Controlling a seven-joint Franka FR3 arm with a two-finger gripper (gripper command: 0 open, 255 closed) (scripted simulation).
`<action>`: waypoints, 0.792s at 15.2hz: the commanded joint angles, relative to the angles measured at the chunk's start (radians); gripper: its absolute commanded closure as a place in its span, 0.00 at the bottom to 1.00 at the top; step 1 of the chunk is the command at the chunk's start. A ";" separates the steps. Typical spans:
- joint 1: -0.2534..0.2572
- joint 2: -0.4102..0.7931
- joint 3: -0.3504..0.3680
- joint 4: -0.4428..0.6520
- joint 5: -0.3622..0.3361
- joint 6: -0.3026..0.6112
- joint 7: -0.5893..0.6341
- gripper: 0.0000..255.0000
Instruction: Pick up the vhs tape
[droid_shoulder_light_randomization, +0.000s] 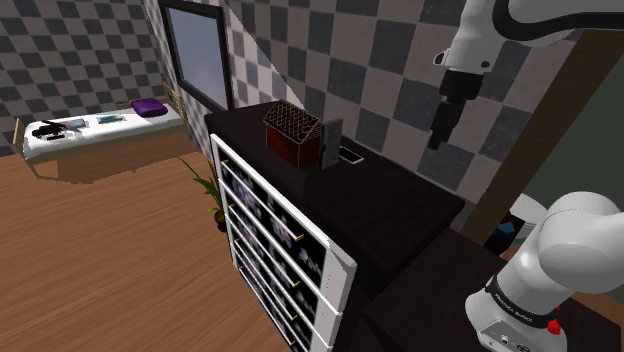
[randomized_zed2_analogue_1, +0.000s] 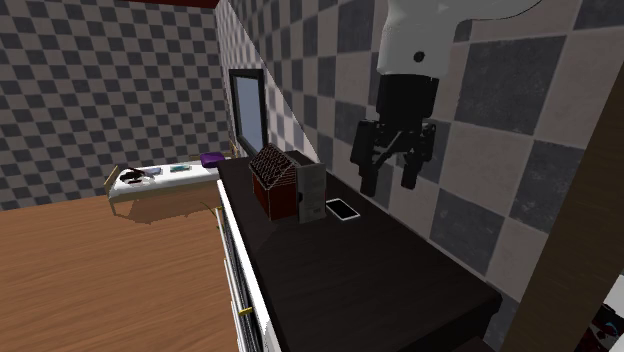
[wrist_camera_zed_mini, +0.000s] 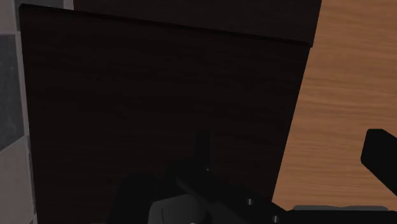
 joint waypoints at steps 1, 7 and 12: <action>0.000 0.000 0.000 0.000 0.000 0.000 0.000 0.00; 0.028 0.197 -0.111 0.099 -0.086 0.085 -0.269 0.00; 0.055 0.383 -0.184 0.224 -0.117 0.143 -0.485 0.00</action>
